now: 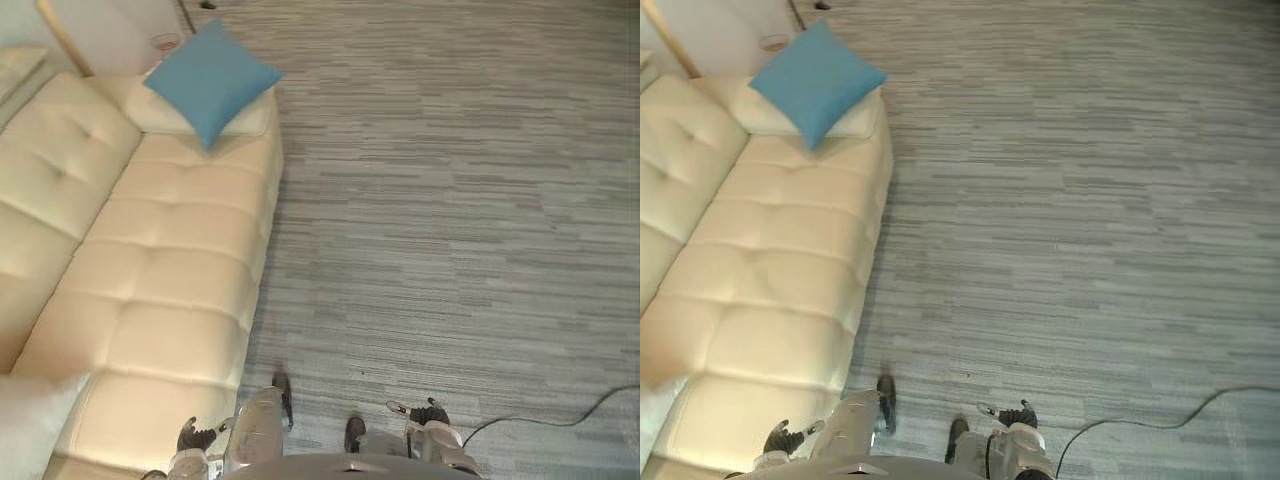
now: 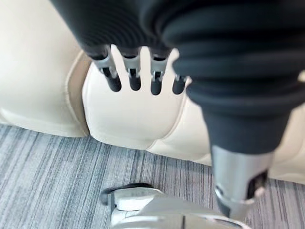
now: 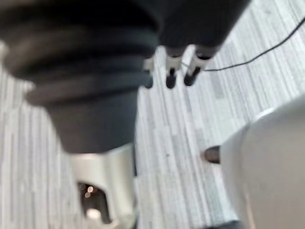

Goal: Pick up cushions and gather them together orderly.

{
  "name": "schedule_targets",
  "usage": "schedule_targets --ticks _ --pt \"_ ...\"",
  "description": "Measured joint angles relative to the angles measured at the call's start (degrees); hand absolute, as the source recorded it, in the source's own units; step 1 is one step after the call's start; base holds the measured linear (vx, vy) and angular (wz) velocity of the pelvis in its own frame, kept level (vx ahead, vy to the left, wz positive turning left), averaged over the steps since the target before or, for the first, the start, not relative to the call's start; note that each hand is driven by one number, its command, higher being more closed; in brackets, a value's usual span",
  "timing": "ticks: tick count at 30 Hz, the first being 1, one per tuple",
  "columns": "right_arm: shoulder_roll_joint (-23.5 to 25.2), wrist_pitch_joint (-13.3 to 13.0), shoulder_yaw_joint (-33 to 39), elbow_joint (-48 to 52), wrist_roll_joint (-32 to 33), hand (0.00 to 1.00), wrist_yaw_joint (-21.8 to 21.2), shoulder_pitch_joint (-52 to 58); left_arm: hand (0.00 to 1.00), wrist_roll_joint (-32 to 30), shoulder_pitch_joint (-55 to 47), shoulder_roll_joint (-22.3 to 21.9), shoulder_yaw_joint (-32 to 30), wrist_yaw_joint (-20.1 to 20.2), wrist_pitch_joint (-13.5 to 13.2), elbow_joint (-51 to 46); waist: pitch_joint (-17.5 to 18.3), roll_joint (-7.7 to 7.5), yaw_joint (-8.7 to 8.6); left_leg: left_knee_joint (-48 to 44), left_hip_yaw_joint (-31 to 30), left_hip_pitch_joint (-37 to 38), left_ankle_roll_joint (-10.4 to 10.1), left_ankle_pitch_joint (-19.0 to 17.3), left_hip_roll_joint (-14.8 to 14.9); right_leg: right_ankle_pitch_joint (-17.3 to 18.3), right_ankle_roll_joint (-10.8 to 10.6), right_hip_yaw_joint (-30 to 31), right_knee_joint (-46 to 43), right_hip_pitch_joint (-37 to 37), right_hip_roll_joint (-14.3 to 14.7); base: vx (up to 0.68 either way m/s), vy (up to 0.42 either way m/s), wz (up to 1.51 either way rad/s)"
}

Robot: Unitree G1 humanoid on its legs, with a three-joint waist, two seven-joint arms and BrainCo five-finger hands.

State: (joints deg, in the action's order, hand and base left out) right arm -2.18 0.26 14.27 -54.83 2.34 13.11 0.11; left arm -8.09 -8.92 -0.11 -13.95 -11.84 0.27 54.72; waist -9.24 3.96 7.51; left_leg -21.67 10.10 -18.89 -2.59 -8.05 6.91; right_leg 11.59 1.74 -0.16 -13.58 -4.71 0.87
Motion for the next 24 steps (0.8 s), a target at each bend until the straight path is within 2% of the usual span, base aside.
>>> schedule_targets --ticks 1,2,3,4,5,6,7,8,9,10,11,12,14,15,16,17,18,19,20,21,22,23,24 --pt "0.76 0.03 0.14 -0.07 0.14 0.0 0.0 0.35 0.0 -0.07 -0.13 0.47 -0.63 0.13 0.03 0.07 0.92 -1.44 0.13 -0.65 0.01 0.07 1.5 -0.83 -1.78 0.57 -2.17 2.56 0.35 0.26 -0.96 0.51 0.362 -0.81" --pt "1.42 0.0 0.49 0.08 0.14 0.0 -0.04 0.77 0.0 -0.08 -0.1 0.98 -0.7 0.11 0.05 0.03 1.55 -2.62 0.18 -1.66 0.44 0.21 3.51 -2.11 -3.23 1.98 -3.92 3.63 -2.9 -1.22 -2.07 0.48 0.308 -0.45" --pt "2.14 0.0 0.62 0.13 0.08 0.0 -0.05 1.5 0.0 -0.07 -0.1 1.58 -1.28 0.12 0.09 0.12 2.26 -4.21 0.13 -2.09 1.59 0.81 4.68 -3.24 -4.96 4.31 -6.71 4.61 -8.28 -2.71 -3.88 0.41 0.247 -0.2" --pt "2.36 0.02 0.65 0.01 -0.07 0.0 -0.06 1.89 0.0 0.0 -0.17 1.77 -1.67 0.02 0.19 0.14 2.75 -5.1 0.47 -2.35 3.2 2.52 5.59 -4.78 -6.15 6.01 -9.62 5.35 -16.09 -4.77 -5.22 0.43 0.208 -0.19" --pt "2.45 -0.02 0.68 -0.03 -0.2 0.0 -0.18 1.8 0.0 0.0 -0.34 1.77 -1.59 0.0 0.22 0.16 2.8 -5.12 0.7 -2.79 4.2 4.36 6.45 -6.05 -6.71 5.89 -11.69 6.26 -23.11 -6.29 -5.48 0.45 0.195 -0.25" --pt "2.52 -0.05 0.69 0.03 -0.45 0.0 -0.33 1.41 0.0 -0.01 -0.43 1.84 -1.34 -0.01 0.34 0.46 2.74 -5.06 0.22 -3.48 4.26 6.77 7.0 -7.97 -7.43 3.94 -16.18 6.9 -31.67 -7.98 -5.64 0.44 0.159 -0.1" --pt "2.69 -0.11 0.69 0.65 -0.49 0.0 -0.42 1.3 0.0 -0.03 -0.44 2.09 -0.87 0.02 0.83 0.54 2.68 -5.03 -0.68 -3.92 4.0 9.92 7.61 -10.07 -7.96 0.47 -18.14 6.45 -40.66 -10.24 -6.58 0.54 0.114 0.08" --pt "2.68 -0.03 0.95 2.01 -0.57 0.0 -0.46 1.31 0.0 -0.07 -0.43 2.21 -0.42 0.02 0.97 0.54 2.6 -4.82 -1.28 -3.78 3.42 14.15 7.82 -12.22 -8.14 0.2 -14.26 1.68 -48.72 -12.36 -8.5 0.47 0.059 0.15" --pt "2.75 -0.07 1.3 2.25 -0.57 0.0 -0.49 1.34 0.0 -0.07 -0.31 2.19 -0.37 0.02 0.99 0.53 2.42 -4.35 -1.43 -3.18 3.18 15.69 7.74 -12.77 -8.12 0.65 -11.9 -0.37 -50.11 -13.0 -9.11 0.57 0.04 0.14" --pt "2.87 -0.11 1.83 2.34 -0.56 0.0 -0.5 1.33 0.0 -0.07 0.16 2.27 -0.22 0.01 1.01 0.51 2.34 -4.14 -1.92 -1.31 2.4 18.8 7.69 -13.55 -8.03 2.0 -8.53 -4.52 -50.66 -14.4 -10.28 0.46 -0.002 0.14" --pt "2.79 -0.22 2.07 2.94 -0.57 0.0 -0.5 1.3 0.0 -0.07 0.51 2.35 -0.21 -0.01 1.02 0.5 2.28 -4.25 -2.25 0.7 1.83 21.6 7.22 -14.02 -7.7 3.42 -6.41 -7.99 -49.15 -16.19 -10.69 0.56 -0.028 0.31" --pt "2.73 -0.29 2.89 3.7 -0.56 0.0 -0.48 1.19 0.0 -0.27 1.15 2.4 0.01 0.0 1.09 0.6 2.02 -4.11 -2.99 3.18 0.75 24.58 6.93 -14.39 -7.09 4.98 -4.89 -11.41 -44.46 -18.57 -10.56 0.48 -0.045 0.32" --pt "1.73 -0.35 3.11 3.79 -0.55 0.0 -0.49 1.01 0.0 -0.58 1.65 2.32 0.84 0.02 1.14 1.06 1.97 -3.3 -3.6 7.35 0.06 28.74 6.88 -14.36 -5.57 4.92 -3.57 -14.38 -33.99 -21.66 -8.93 0.56 -0.087 0.43" --pt "1.02 -0.2 3.22 3.77 -0.55 0.0 -0.43 0.46 0.0 -1.1 2.59 2.28 2.57 0.0 1.16 1.24 1.44 -2.39 -4.96 10.39 -1.68 31.63 6.38 -14.07 -3.79 0.85 -3.45 -15.34 -21.39 -23.48 -7.14 0.61 -0.125 0.58" --pt "1.02 -0.19 3.72 3.74 -0.08 0.0 -0.5 0.39 0.0 -1.19 2.97 2.41 3.18 0.0 1.12 1.26 1.2 -2.39 -5.33 11.1 -2.49 32.37 6.13 -13.92 -3.48 -1.3 -3.64 -15.22 -17.08 -23.9 -6.68 0.65 -0.176 0.73" --pt "1.0 -0.1 4.02 3.59 -0.21 0.0 -0.43 0.26 0.0 -1.25 3.62 2.73 3.5 0.03 1.11 1.33 0.96 -2.86 -6.08 12.19 -4.02 33.98 6.03 -13.85 -3.23 -6.56 -4.09 -14.66 -7.37 -24.26 -5.89 0.68 -0.238 0.54" --pt "1.01 -0.04 4.15 2.05 -0.33 0.0 -0.5 0.17 0.0 -1.32 3.99 3.28 3.55 0.02 1.09 2.05 0.48 -3.97 -6.13 12.88 -6.09 37.04 5.71 -13.68 -3.43 -16.34 -3.68 -12.63 0.91 -23.17 -5.6 0.69 -0.258 0.49" --pt "1.15 0.0 4.17 1.91 -0.45 0.0 -0.48 0.03 0.0 -1.53 4.08 3.18 3.53 0.01 1.15 3.02 0.69 -4.13 -6.2 12.56 -7.45 38.18 5.34 -13.46 -2.86 -21.45 -2.09 -11.95 -0.06 -22.46 -5.42 0.72 -0.283 0.35" --pt "0.42 -0.05 4.93 2.13 -0.5 0.0 -0.48 -0.87 0.0 -1.98 5.56 2.34 3.1 0.04 1.16 4.08 0.11 -2.03 -6.27 11.12 -8.93 38.55 3.13 -11.62 -1.32 -18.81 -0.37 -12.64 -5.68 -23.41 -4.89 0.7 -0.286 0.34" --pt "0.29 -0.17 6.53 2.1 -0.5 0.0 -0.52 -1.74 0.0 -2.34 6.37 0.61 2.65 0.04 0.92 4.35 -0.27 -0.46 -6.43 7.34 -11.15 38.35 1.02 -7.55 -0.01 -13.81 0.91 -13.97 -12.13 -23.3 -4.74 0.7 -0.287 0.28" --pt "0.4 -0.12 6.7 2.11 -0.51 0.0 -0.52 -1.73 0.0 -2.34 6.37 0.14 2.06 0.03 0.83 4.33 -0.04 0.03 -6.31 4.63 -11.98 37.68 1.1 -5.49 0.36 -11.46 1.11 -14.74 -13.82 -22.89 -4.43 0.69 -0.279 0.19" --pt "0.54 -0.08 6.5 2.18 -0.62 0.0 -0.55 -1.75 0.0 -2.3 6.44 -0.58 0.2 0.13 0.75 3.98 -0.17 0.49 -6.22 -3.65 -13.02 35.1 0.78 -0.79 0.79 -8.04 1.24 -15.02 -15.24 -20.95 -3.74 0.7 -0.25 0.04" --pt "0.48 -0.07 6.05 2.23 -0.62 0.0 -0.55 -1.73 0.0 -2.29 6.44 -1.11 -1.1 0.15 0.76 3.41 -0.37 0.88 -6.22 -11.94 -13.87 31.72 -0.45 3.96 1.28 -6.44 1.46 -15.09 -14.77 -18.88 -3.27 0.8 -0.234 0.05"
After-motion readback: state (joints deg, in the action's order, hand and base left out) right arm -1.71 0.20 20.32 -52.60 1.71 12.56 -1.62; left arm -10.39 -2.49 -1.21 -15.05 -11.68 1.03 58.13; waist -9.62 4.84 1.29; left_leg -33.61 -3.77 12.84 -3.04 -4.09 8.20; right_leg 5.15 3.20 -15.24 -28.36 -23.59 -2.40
